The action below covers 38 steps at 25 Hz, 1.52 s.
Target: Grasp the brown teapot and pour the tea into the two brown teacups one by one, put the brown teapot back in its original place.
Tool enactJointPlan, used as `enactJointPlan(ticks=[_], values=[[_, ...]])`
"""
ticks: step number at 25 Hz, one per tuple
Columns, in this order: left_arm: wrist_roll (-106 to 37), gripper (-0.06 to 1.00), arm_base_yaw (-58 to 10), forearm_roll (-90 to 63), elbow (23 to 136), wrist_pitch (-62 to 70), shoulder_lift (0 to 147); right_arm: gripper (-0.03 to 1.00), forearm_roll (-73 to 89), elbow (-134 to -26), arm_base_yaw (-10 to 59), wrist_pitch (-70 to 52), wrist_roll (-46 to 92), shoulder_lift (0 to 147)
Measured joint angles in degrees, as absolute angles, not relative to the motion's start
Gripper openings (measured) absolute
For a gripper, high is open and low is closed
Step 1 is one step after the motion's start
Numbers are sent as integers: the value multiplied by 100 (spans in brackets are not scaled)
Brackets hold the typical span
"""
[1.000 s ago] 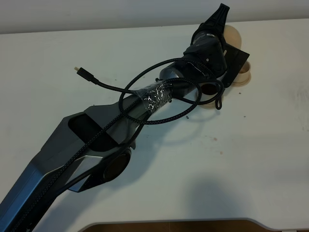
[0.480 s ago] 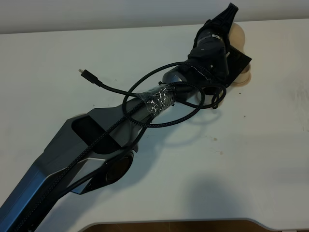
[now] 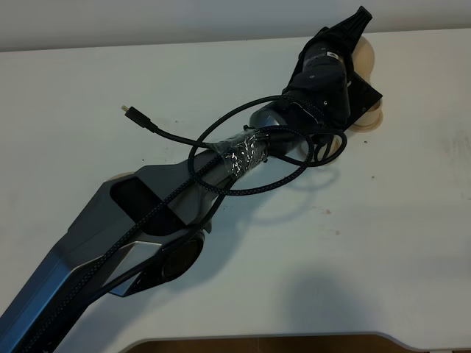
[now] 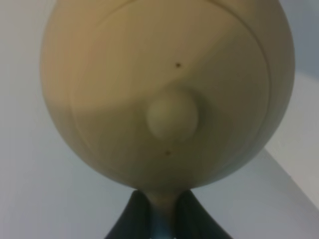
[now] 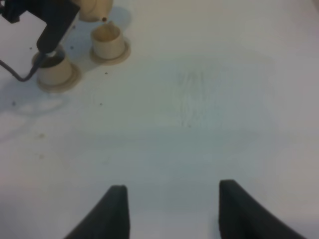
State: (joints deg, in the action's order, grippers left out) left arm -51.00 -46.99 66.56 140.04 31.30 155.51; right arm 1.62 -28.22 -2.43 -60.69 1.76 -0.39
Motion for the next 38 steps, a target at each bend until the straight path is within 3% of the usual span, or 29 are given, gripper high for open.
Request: enactJointPlan(ticks=[38], values=[[-5255, 12, -4615, 7317, 13999, 2740, 15551, 44, 162, -2822, -243, -6069, 176, -39]])
